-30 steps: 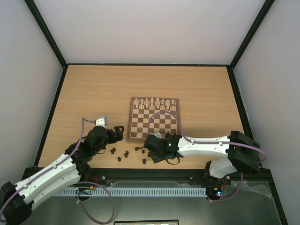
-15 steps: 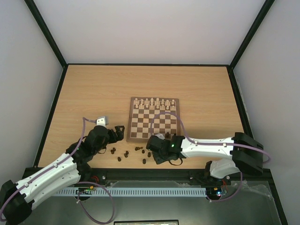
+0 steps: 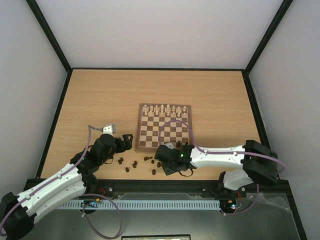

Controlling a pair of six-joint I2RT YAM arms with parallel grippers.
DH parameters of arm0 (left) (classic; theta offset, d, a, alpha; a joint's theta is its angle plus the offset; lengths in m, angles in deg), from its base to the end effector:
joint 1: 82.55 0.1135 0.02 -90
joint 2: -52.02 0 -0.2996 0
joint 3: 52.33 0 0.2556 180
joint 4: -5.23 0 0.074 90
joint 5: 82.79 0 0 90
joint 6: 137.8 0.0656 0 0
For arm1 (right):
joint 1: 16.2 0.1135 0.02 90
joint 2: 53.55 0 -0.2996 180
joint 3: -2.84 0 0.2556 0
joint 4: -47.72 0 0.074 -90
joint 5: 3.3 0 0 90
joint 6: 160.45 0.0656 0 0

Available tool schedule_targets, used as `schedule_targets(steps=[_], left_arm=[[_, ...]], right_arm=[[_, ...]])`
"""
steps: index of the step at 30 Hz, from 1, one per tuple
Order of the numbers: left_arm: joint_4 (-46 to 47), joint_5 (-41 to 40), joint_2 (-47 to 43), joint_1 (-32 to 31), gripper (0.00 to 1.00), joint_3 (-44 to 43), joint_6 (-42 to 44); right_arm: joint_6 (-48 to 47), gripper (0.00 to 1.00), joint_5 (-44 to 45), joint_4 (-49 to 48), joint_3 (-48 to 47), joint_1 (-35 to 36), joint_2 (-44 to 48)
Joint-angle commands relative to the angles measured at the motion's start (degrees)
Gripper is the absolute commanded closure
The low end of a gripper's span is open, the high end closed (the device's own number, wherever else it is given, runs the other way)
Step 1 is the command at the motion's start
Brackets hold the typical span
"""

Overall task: Set up the chess pieces on the board
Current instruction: Adjust the chess piece on the chessboard, then pick up the chess piece at the center of the board.

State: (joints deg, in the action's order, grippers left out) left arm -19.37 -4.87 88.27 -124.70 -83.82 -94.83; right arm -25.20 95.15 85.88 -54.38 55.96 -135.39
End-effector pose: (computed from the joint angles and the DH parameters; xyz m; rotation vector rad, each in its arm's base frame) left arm 0.1230 -0.0928 0.2017 -0.2245 2.1428 -0.7208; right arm 0.0929 0.2573 0.1801 -0.5887 2.6707 0.4608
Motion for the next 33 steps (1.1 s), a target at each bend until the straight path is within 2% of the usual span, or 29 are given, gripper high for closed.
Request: schedule_targets(steps=[1,4,12,17,23,33], left_arm=[[0.83,-0.05,-0.25,-0.12,0.01,0.89,-0.43],[0.83,-0.05,-0.34,-0.12,0.01,1.02,-0.44],[0.92,0.03,-0.50,-0.13,0.01,1.09,-0.52],[0.77,0.20,-0.67,-0.13,0.01,1.12,-0.52],[0.61,0.23,-1.20,-0.12,0.01,1.28,-0.52],[0.23,0.30,-1.67,-0.20,0.01,1.29,-0.70]], right_arm=[[0.09,0.68,0.76,4.44,-0.27,0.44,2.68],[0.37,0.65,1.23,5.50,-0.69,0.44,4.91],[1.85,0.64,4.29,7.35,-0.73,0.44,7.46],[3.76,0.68,5.81,7.83,0.83,-0.76,7.95],[4.17,0.69,5.67,7.45,3.01,-4.15,12.72],[2.44,0.70,2.83,2.86,5.09,-5.91,8.62]])
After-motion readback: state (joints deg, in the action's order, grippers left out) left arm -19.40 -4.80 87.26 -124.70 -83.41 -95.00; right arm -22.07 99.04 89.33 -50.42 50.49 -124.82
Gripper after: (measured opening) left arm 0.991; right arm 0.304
